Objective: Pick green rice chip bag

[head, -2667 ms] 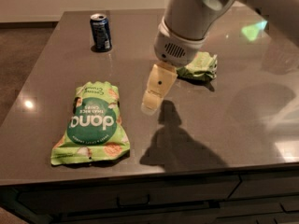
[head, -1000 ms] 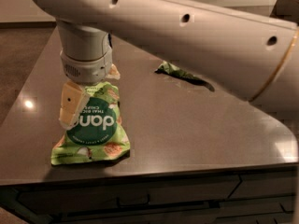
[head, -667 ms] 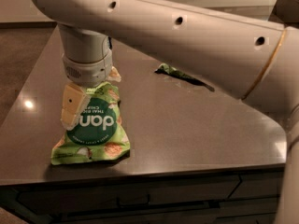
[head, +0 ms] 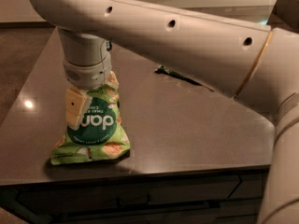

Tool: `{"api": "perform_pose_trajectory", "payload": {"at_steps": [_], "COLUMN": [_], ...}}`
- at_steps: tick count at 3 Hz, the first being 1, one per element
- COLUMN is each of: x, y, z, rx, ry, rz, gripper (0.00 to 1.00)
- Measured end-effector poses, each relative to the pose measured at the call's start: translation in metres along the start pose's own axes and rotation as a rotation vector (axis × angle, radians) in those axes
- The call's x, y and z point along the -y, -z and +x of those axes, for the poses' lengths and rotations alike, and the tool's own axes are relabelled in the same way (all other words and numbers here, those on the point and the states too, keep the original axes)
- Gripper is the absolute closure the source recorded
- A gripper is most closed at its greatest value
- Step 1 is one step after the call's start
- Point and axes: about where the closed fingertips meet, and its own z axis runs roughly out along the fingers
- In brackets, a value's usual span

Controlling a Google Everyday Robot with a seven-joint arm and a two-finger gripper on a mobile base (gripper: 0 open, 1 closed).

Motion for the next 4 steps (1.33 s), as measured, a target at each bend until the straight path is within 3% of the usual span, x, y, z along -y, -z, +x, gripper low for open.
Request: {"api": "perform_pose_trajectory", "payload": {"at_steps": [1, 2, 3, 4], "x": [0.000, 0.006, 0.015, 0.029], "y": [0.000, 0.017, 0.042, 0.072], "z": [0.000, -0.003, -0.007, -0.009], "rx": [-0.006, 0.020, 0.060, 0.108], "ry": [0.019, 0.085, 0.155, 0.211], "rz": [0.005, -0.007, -0.021, -0.027], "gripper": [0.47, 0.76, 0.99, 1.00]}}
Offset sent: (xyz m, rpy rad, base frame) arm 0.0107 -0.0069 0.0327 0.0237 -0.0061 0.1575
